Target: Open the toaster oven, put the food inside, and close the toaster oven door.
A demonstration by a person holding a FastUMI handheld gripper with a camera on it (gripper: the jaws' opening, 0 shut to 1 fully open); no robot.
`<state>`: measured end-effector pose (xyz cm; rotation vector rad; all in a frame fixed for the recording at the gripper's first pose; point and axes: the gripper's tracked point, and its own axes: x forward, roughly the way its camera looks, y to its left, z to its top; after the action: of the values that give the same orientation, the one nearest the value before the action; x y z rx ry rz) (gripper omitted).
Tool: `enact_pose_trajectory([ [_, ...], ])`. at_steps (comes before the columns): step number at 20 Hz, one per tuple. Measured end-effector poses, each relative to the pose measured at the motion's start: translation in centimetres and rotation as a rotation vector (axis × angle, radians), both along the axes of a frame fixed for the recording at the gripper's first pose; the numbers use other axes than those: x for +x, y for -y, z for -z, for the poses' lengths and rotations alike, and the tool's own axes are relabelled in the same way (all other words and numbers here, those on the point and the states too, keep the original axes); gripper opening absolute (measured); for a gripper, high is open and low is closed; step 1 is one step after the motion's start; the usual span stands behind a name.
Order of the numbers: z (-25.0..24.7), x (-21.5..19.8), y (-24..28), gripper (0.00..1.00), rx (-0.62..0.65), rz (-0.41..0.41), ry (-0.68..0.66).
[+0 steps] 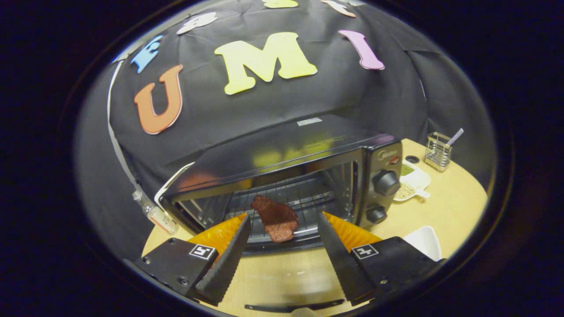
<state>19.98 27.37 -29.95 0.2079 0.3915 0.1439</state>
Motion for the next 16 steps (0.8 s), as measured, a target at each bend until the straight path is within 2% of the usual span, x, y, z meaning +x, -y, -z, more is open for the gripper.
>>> enact_pose_trajectory([
  [9, 1.3, -10.0, 6.8, 0.98, -0.166, -0.064, -0.086],
  [16, 6.5, -15.9, 5.3, 0.98, -0.231, -0.168, -0.168],
])
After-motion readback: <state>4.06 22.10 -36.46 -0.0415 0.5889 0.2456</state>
